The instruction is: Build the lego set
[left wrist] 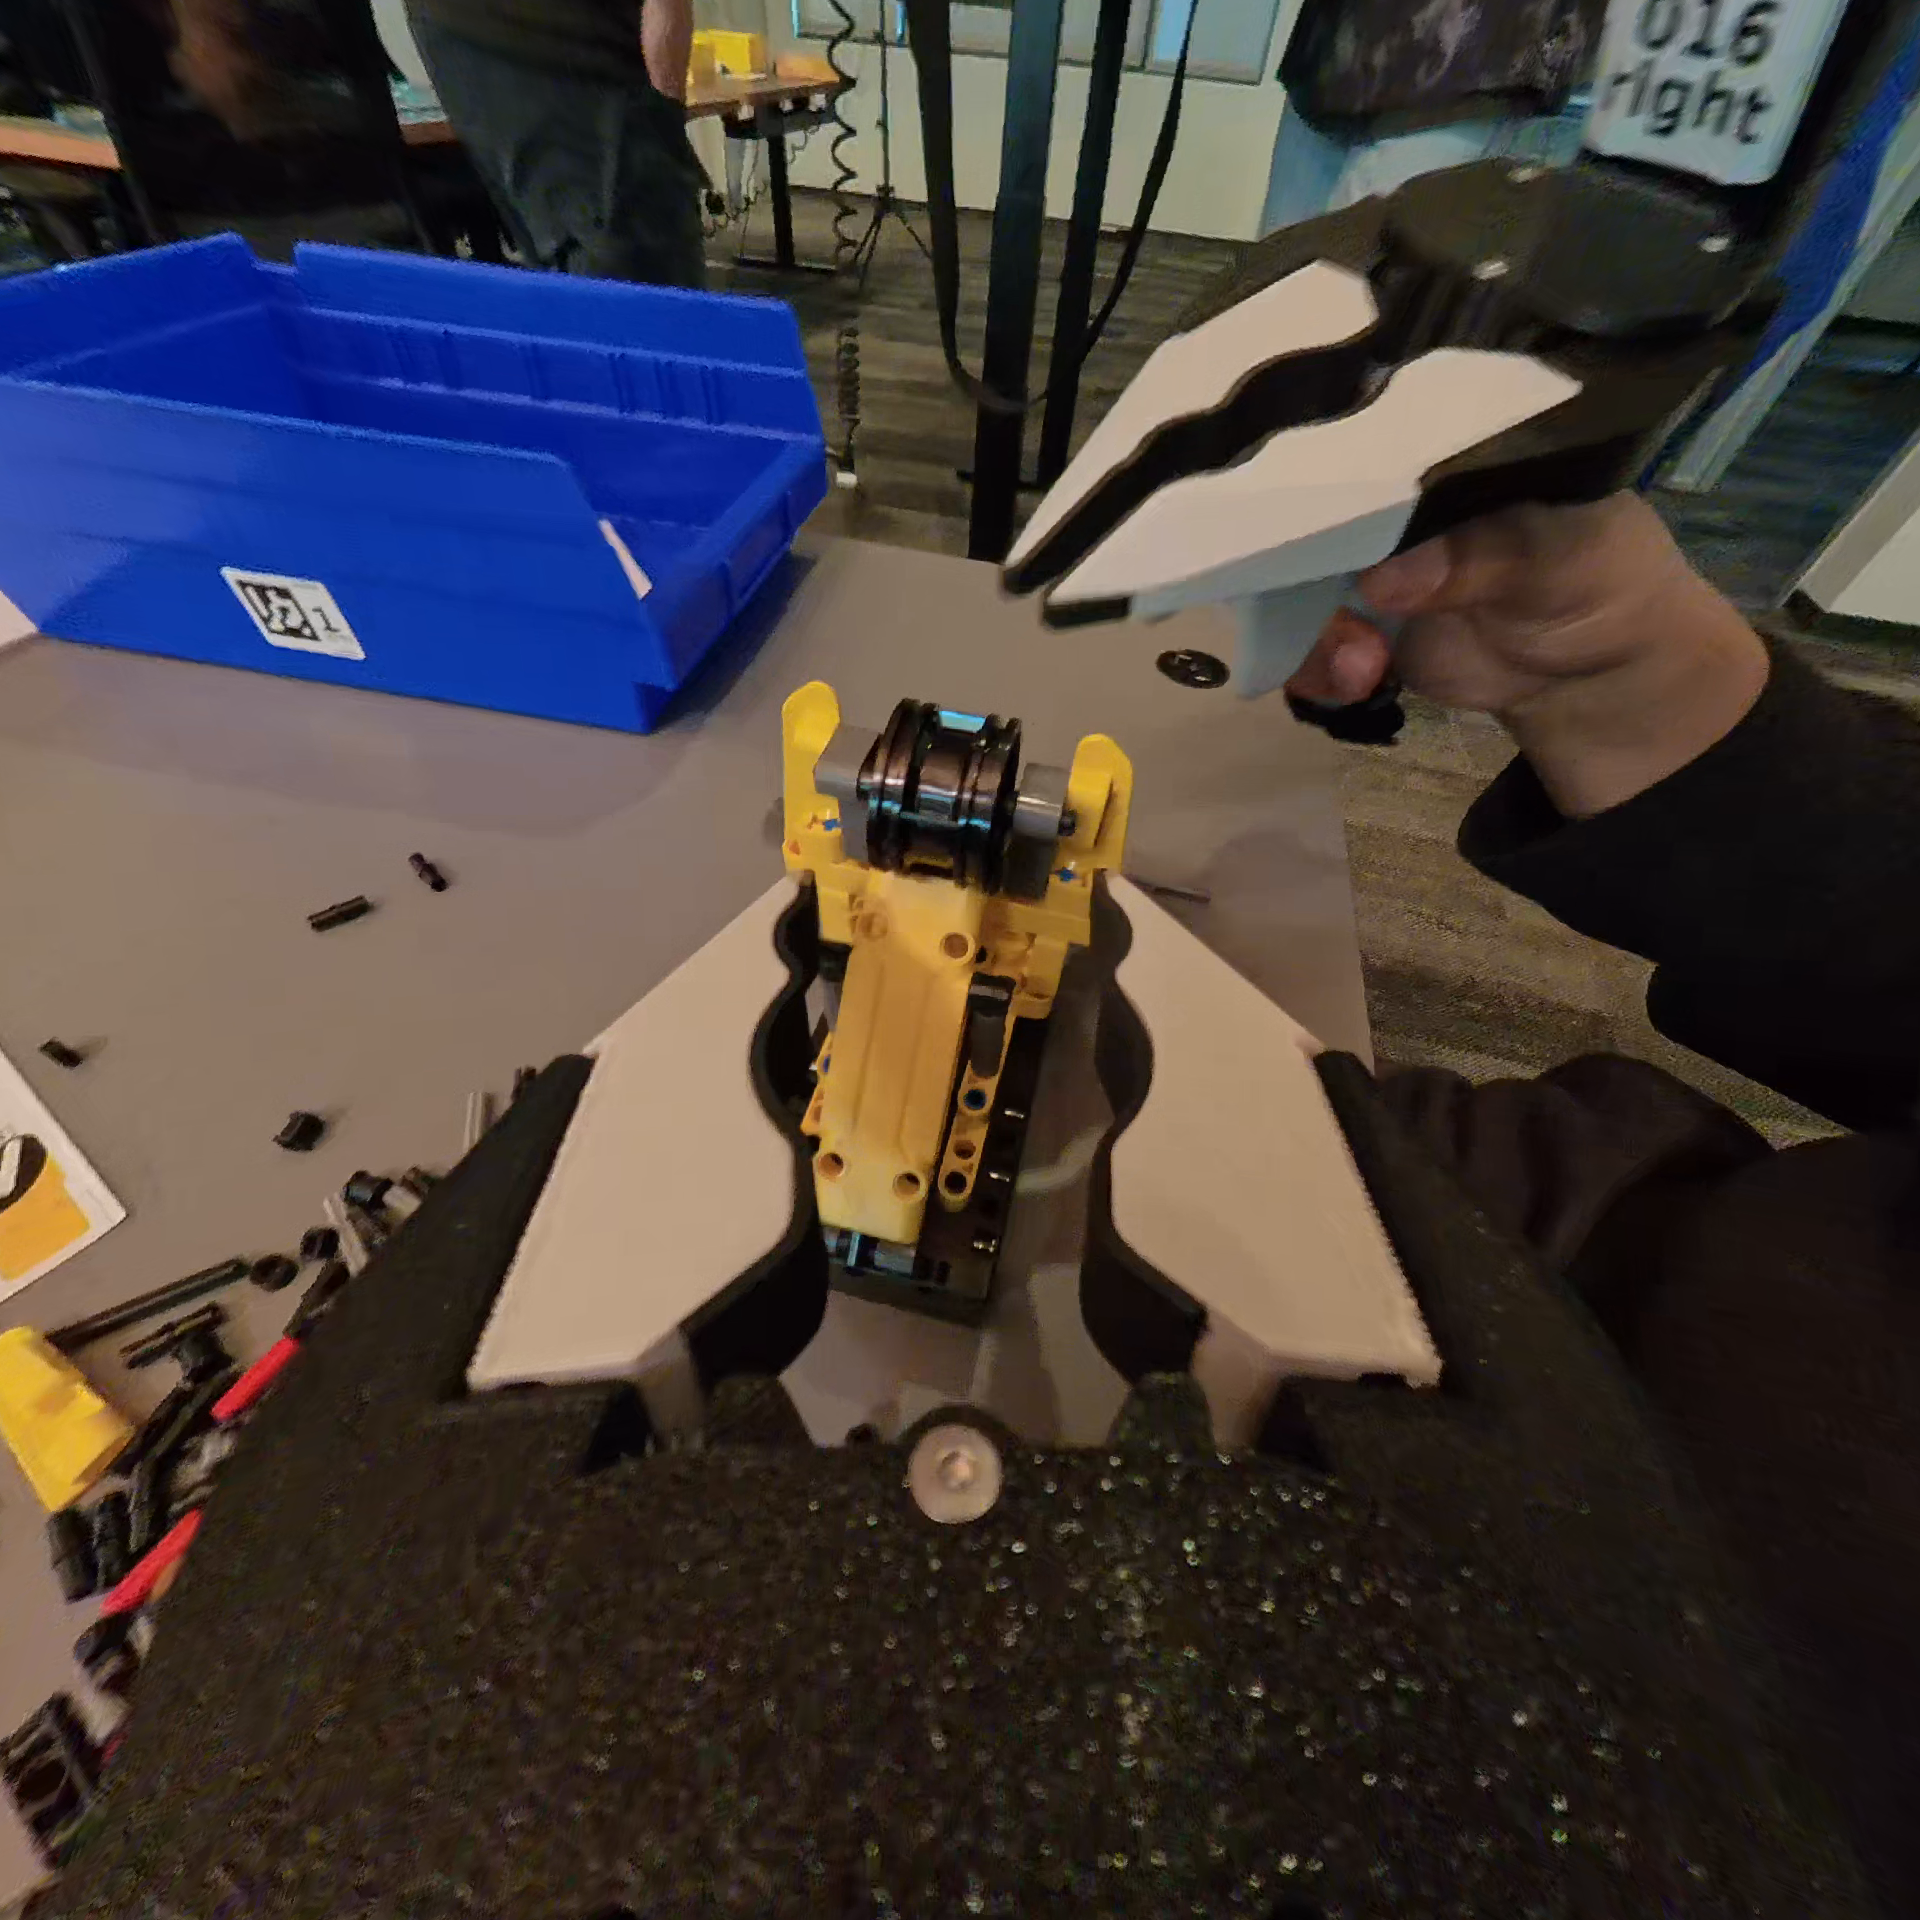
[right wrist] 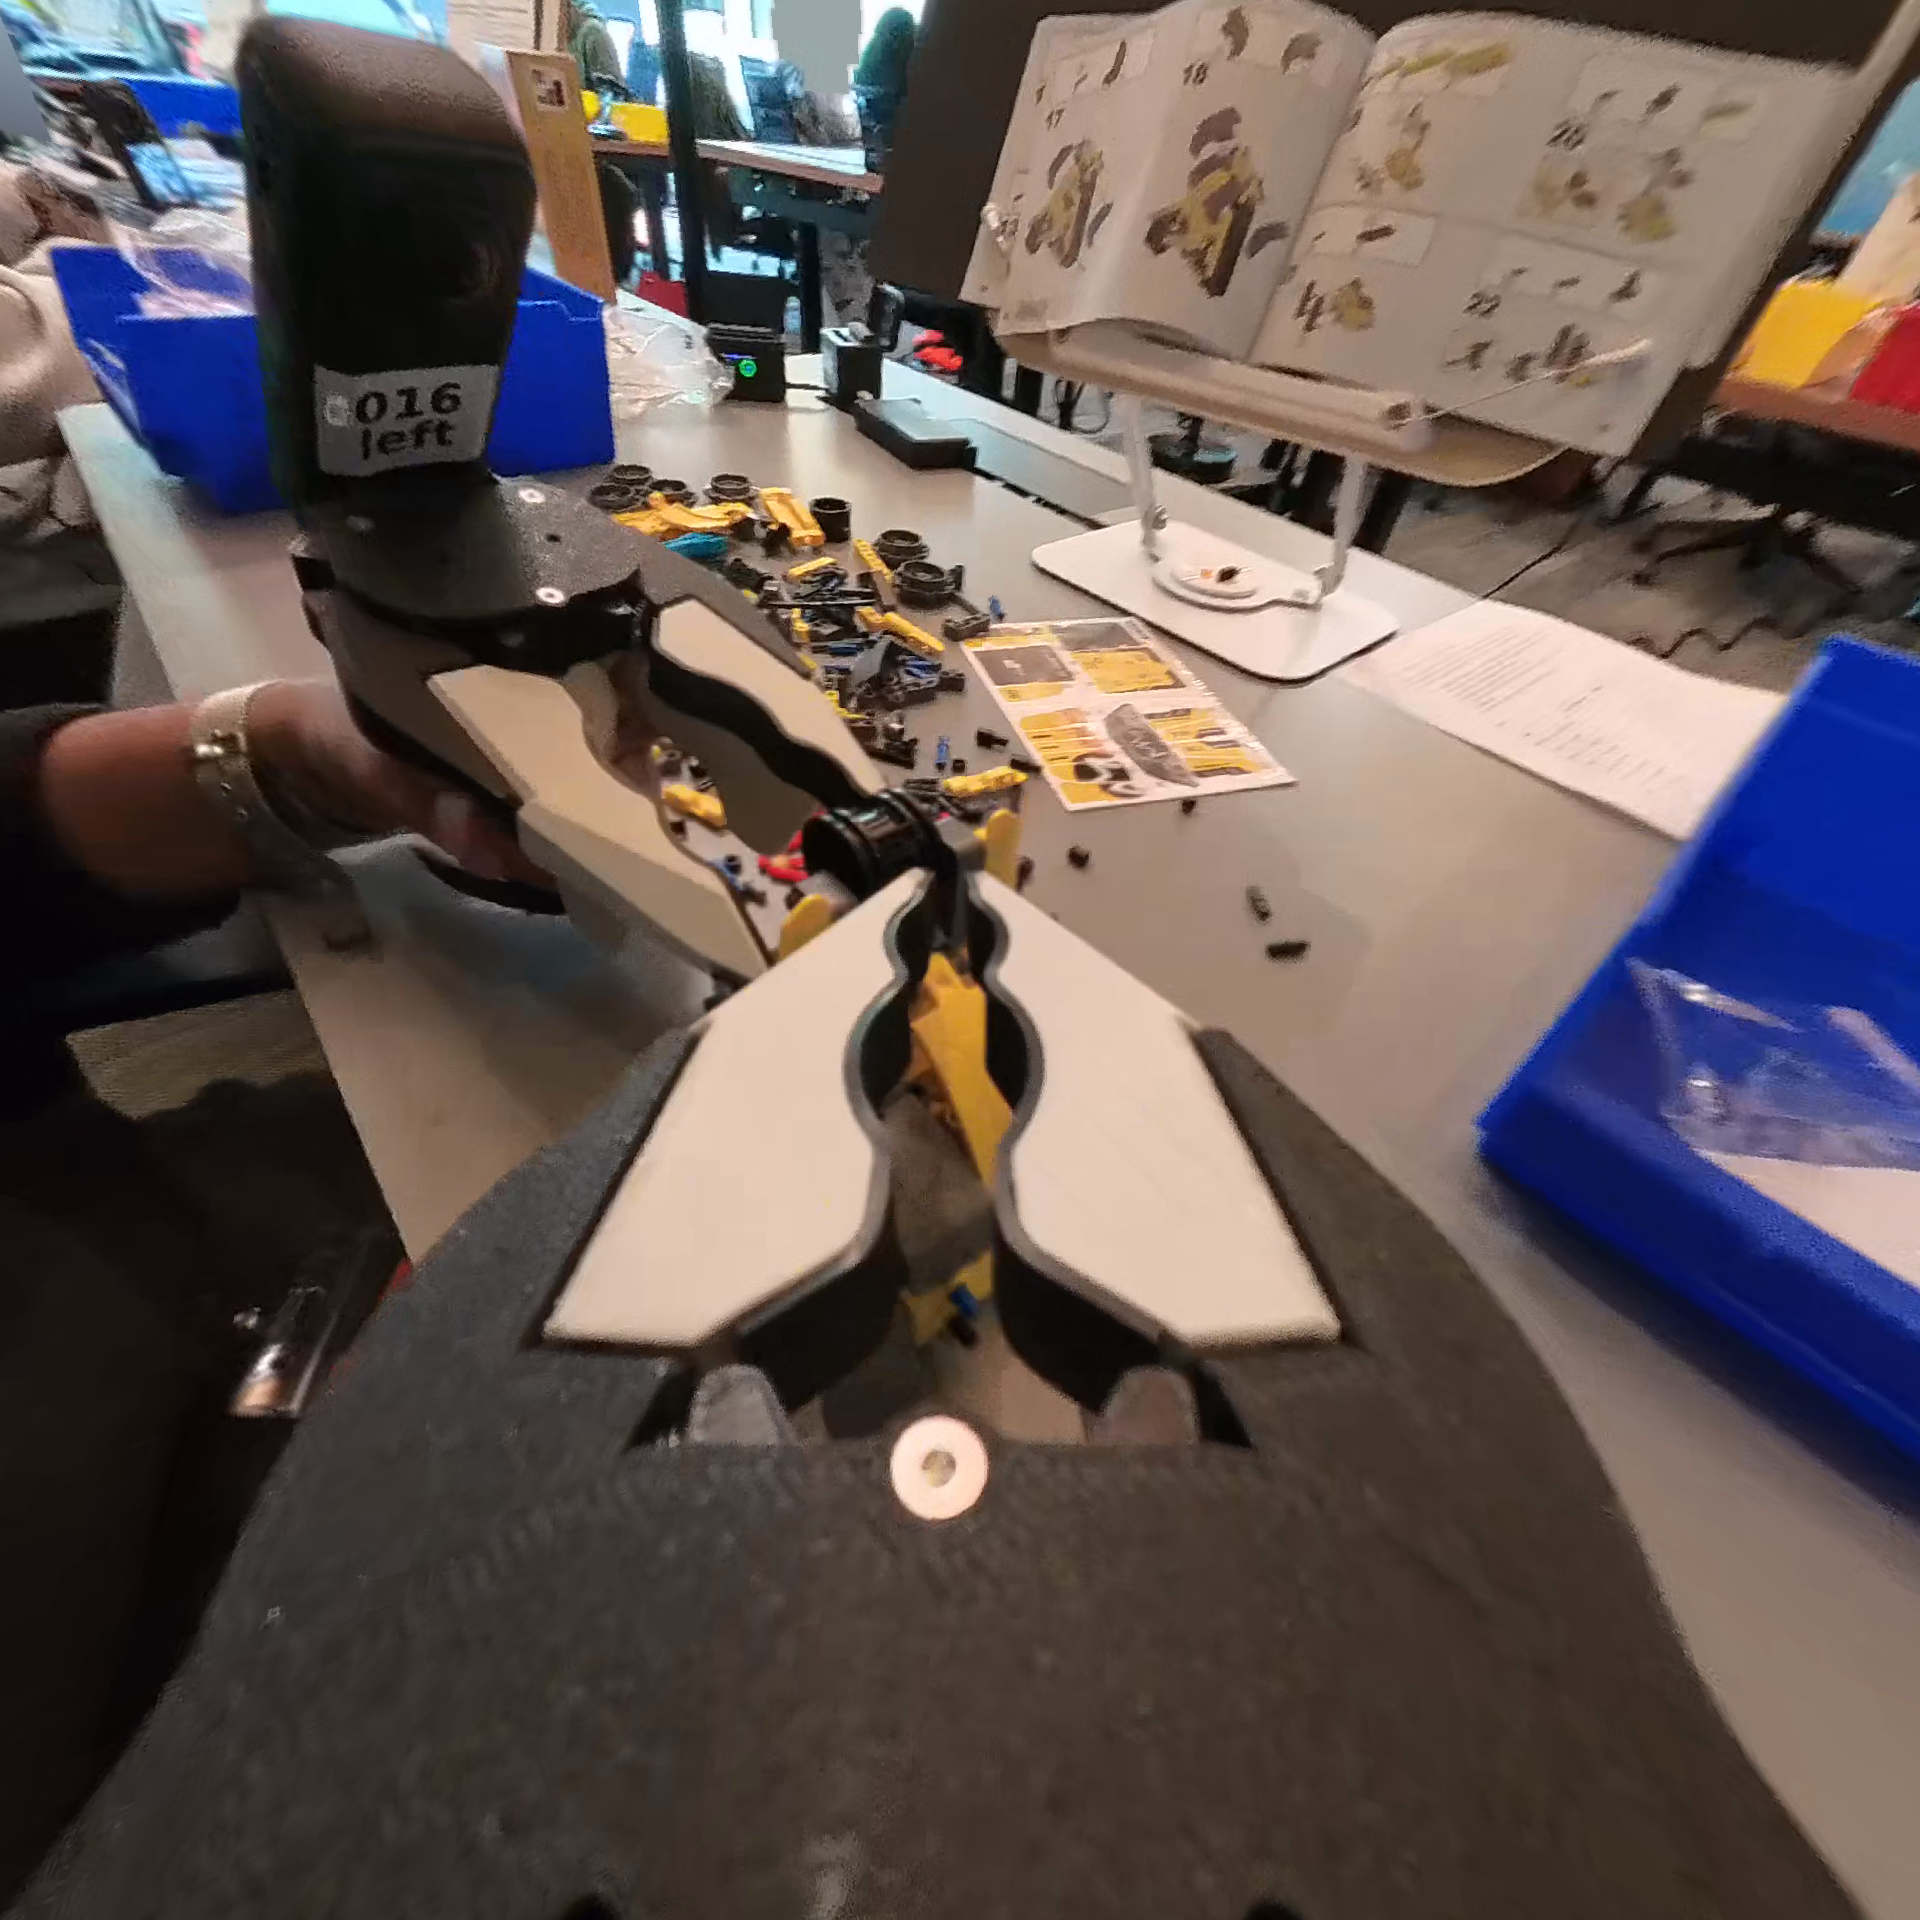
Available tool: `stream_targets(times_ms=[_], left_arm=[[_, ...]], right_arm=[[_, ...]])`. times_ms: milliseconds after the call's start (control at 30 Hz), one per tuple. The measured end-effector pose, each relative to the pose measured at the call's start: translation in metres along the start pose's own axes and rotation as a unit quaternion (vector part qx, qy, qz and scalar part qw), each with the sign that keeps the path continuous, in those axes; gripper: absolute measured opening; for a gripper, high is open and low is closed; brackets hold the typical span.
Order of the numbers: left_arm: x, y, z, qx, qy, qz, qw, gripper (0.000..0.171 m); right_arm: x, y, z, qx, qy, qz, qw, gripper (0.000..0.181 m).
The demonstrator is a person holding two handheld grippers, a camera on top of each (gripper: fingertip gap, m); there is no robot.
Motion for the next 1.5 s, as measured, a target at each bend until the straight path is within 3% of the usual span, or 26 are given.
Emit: stream_targets(times_ms=[200, 367, 467, 900, 1200, 1500], left_arm=[[0.004, -0.001, -0.002, 0.009, 0.005, 0.014, 1.000, 0.053], [0.006, -0.008, -0.011, 0.021, 0.029, -0.007, 0.999, 0.045], [0.005, -0.008, -0.011, 0.018, 0.016, -0.002, 1.000, 0.037], [0.000, -0.005, -0.015, -0.010, 0.000, 0.020, 1.000, 0.031], [0.002, -0.006, -0.014, 0.003, 0.014, 0.014, 1.000, 0.027], [0.003, -0.007, -0.012, 0.019, 0.031, 0.014, 0.999, 0.026]], right_arm=[[0.006, -0.014, -0.001, -0.032, -0.032, -0.037, 0.998, 0.000], [0.009, -0.011, -0.001, -0.013, 0.015, -0.025, 1.000, 0.000], [0.018, -0.018, 0.003, -0.004, 0.028, -0.068, 0.997, 0.000], [0.022, -0.015, 0.001, -0.025, 0.075, -0.101, 0.992, 0.000], [0.026, -0.020, 0.001, 0.004, 0.085, -0.082, 0.993, 0.000], [0.011, -0.012, 0.007, -0.003, 0.046, -0.057, 0.997, 0.000]])
Point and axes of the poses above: each gripper's, where its closed fingertips meet, x out along the fingers, y out of its top, z = x × y across the jaws, the point moved 7 cm from there along -x, back along the fingers, and after that the axes turned 11 degrees about -x, right-handed, at the moved point
